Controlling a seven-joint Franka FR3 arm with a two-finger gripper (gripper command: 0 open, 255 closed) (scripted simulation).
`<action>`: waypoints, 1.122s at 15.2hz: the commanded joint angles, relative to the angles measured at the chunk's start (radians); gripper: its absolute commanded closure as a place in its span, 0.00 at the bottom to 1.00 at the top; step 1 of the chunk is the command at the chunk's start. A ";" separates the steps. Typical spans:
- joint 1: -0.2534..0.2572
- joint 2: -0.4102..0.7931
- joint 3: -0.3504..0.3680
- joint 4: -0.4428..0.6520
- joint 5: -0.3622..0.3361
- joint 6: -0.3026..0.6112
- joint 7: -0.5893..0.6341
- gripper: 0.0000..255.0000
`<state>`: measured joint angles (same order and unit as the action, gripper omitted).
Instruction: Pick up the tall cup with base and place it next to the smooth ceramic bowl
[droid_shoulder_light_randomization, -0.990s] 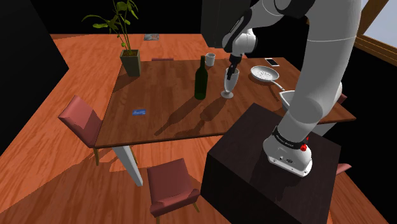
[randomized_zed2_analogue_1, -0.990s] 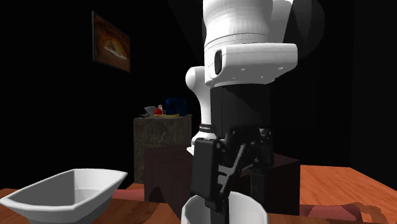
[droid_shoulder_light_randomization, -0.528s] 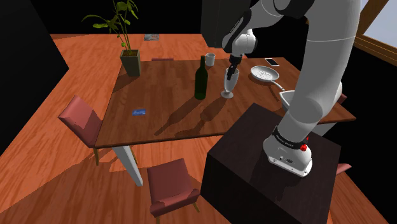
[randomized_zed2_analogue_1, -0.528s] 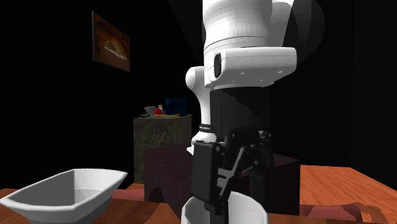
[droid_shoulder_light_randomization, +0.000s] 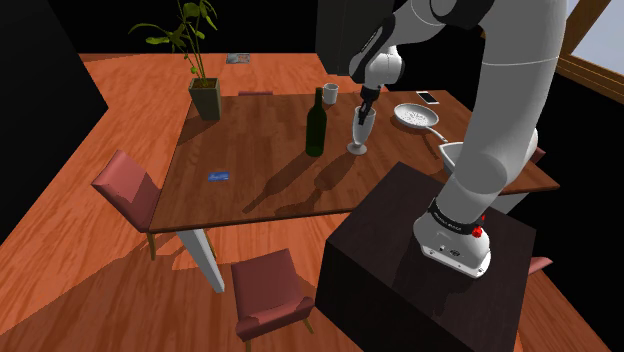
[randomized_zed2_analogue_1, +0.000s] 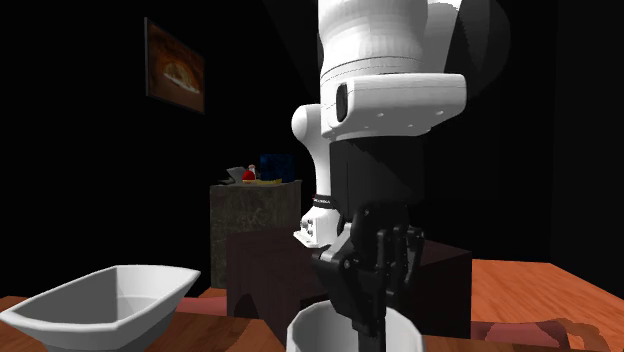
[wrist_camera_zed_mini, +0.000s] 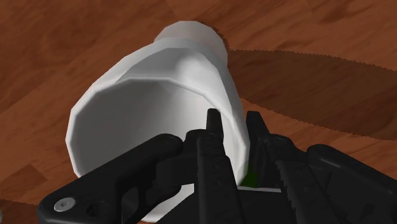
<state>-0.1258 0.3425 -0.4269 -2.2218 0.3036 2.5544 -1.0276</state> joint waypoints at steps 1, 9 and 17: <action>0.000 0.000 0.000 0.000 0.000 0.000 0.000 1.00; 0.027 -0.079 -0.036 0.004 -0.068 -0.073 0.049 1.00; 0.047 -0.163 -0.064 0.022 -0.139 -0.164 0.100 1.00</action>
<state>-0.0812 0.1928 -0.4866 -2.2012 0.1749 2.4031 -0.9342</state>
